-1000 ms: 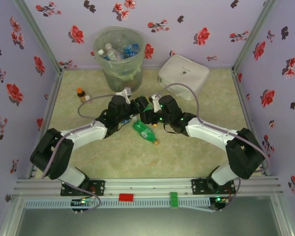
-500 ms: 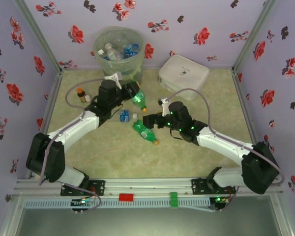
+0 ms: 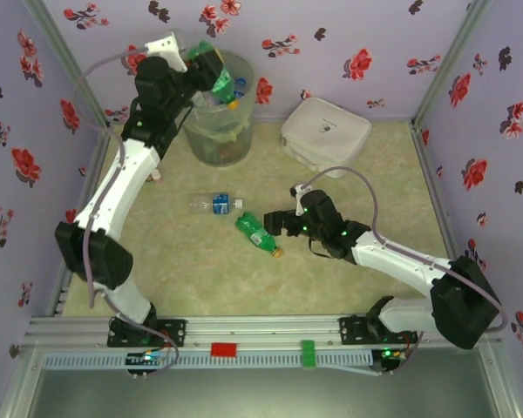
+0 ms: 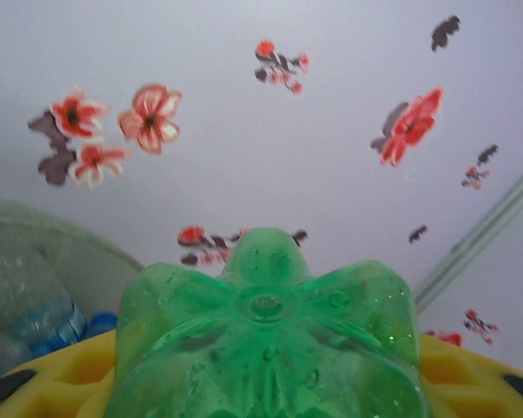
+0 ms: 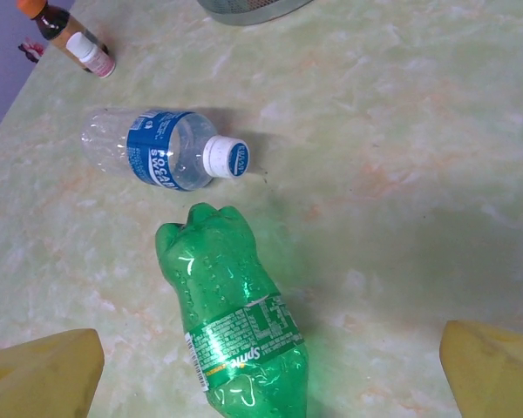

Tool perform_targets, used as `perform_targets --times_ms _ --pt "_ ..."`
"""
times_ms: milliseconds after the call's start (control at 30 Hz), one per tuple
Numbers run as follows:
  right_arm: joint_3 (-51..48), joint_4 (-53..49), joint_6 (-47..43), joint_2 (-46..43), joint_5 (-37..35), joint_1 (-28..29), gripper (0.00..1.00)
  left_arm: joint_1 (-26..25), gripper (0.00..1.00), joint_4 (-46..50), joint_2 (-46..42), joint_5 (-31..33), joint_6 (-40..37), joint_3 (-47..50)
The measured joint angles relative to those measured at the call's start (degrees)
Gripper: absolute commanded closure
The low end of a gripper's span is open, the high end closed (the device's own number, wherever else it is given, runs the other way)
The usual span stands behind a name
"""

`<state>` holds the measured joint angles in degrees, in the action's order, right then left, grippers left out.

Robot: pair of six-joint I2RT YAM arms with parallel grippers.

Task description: Put the plastic bottles in the bin

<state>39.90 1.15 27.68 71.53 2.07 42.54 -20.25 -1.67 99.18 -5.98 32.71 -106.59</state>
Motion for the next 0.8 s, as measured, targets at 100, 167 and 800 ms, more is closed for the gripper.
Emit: perform_targets --times_ms 100,167,800 --pt "-1.0 0.0 0.7 -1.2 -0.8 0.2 0.0 1.2 0.62 0.7 6.6 0.6 -0.8 -7.2" --pt "-1.5 0.0 1.1 -1.9 -1.2 0.3 0.0 1.7 0.62 1.4 10.8 1.2 -1.0 -11.1" --pt "-3.4 -2.1 1.3 -3.9 -3.0 0.8 0.0 3.0 0.0 13.3 29.9 3.8 1.8 -27.2"
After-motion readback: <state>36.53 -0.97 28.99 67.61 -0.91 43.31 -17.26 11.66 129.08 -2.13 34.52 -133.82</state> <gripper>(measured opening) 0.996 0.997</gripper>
